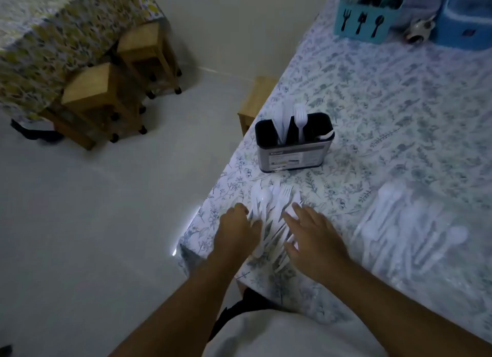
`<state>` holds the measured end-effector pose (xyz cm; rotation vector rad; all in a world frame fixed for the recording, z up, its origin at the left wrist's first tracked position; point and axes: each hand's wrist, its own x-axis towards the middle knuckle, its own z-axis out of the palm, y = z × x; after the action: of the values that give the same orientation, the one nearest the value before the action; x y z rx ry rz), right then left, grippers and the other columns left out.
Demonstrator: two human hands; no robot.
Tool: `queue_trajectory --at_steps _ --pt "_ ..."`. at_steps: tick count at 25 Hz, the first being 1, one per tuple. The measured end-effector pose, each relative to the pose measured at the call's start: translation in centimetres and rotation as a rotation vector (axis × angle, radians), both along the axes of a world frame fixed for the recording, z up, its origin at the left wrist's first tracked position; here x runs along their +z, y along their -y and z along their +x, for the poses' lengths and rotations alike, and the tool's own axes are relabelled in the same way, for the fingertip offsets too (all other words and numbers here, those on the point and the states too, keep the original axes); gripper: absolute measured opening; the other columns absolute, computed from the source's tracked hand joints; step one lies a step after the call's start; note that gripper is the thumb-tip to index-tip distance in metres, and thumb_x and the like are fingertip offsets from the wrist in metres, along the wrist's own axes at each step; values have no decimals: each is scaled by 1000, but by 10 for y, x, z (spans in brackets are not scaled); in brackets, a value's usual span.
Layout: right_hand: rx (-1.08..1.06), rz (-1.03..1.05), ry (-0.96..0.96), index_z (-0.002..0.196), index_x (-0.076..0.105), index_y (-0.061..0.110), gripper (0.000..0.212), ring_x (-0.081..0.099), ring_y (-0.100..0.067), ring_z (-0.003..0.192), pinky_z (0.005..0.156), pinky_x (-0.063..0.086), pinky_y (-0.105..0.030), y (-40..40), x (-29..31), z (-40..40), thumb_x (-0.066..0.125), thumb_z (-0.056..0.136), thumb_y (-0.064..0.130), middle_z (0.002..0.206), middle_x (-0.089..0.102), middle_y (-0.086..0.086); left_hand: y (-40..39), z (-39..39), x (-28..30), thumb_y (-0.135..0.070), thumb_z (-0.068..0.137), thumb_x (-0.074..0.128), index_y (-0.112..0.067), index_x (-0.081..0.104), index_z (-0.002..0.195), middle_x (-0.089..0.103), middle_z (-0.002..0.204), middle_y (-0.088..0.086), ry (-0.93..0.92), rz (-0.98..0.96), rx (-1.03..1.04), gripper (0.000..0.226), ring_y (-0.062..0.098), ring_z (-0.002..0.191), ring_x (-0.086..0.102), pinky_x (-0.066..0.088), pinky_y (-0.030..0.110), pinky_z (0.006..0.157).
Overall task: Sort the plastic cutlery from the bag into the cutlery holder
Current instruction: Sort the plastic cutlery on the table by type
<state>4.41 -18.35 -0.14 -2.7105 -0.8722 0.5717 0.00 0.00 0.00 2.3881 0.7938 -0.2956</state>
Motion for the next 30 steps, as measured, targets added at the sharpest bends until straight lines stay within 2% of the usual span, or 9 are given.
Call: queue_trajectory --at_steps 3,5,9,12,17,21,24,27,30 --pt "154 -5 -47 157 33 27 69 16 -27 156 124 19 -44 -3 -22 -3 54 93 39 169 21 -2 -5 0 -21 -50 80 75 -25 54 102 61 94 -8 -71 -101 26 39 15 84 64 59 36 73" --pt "212 -47 -24 152 44 27 65 22 -28 154 122 27 -48 0 -33 -1 56 90 43 166 30 -3 -8 -2 -31 -41 85 75 -24 56 95 62 89 -5 -75 -161 -14 27 13 78 62 54 28 66" --pt "-42 -26 14 136 63 24 49 30 -27 150 123 22 -50 11 -29 9 52 92 42 155 49 -1 -17 -3 -30 -30 95 65 -19 62 93 62 85 -4 56 -186 -81 12 10 75 60 45 19 60" --pt "-174 64 60 125 70 26 40 40 -28 141 116 32 -52 1 -23 7 57 90 39 143 59 -3 -27 1 -36 -26 94 62 -20 57 91 61 89 -1 82 -151 0 9 10 73 59 43 21 57" --pt "-148 168 -59 124 69 31 35 34 -17 138 112 25 -41 -26 -18 0 60 90 35 144 54 4 -34 17 -41 -31 90 67 -15 61 91 63 85 0 -34 -41 -87 17 17 74 64 55 30 61" --pt "-231 213 -122 124 69 30 31 45 -19 128 105 32 -36 -34 -14 1 63 94 27 134 60 6 -49 19 -33 -28 84 73 -12 66 81 67 73 2 -76 -71 -45 18 15 64 64 59 33 61" --pt "-498 418 -471 128 65 31 31 60 -11 114 89 46 -21 -48 4 6 63 98 28 120 66 10 -49 11 -17 -28 81 76 -13 71 81 70 70 1 -2 -193 0 16 13 61 65 58 29 59" --pt "-841 709 -991 117 67 31 20 72 -17 105 91 58 -36 -63 17 7 62 99 37 111 75 3 -27 4 10 -21 86 71 -18 75 91 72 74 -7 113 -379 -183 8 5 66 68 51 11 56" --pt "-1050 799 -1058 114 69 15 22 75 -25 86 90 60 -52 -59 9 6 56 103 30 101 76 -9 -17 3 11 -21 90 62 -19 71 88 70 73 -5 157 -397 -95 9 9 62 64 56 25 58"
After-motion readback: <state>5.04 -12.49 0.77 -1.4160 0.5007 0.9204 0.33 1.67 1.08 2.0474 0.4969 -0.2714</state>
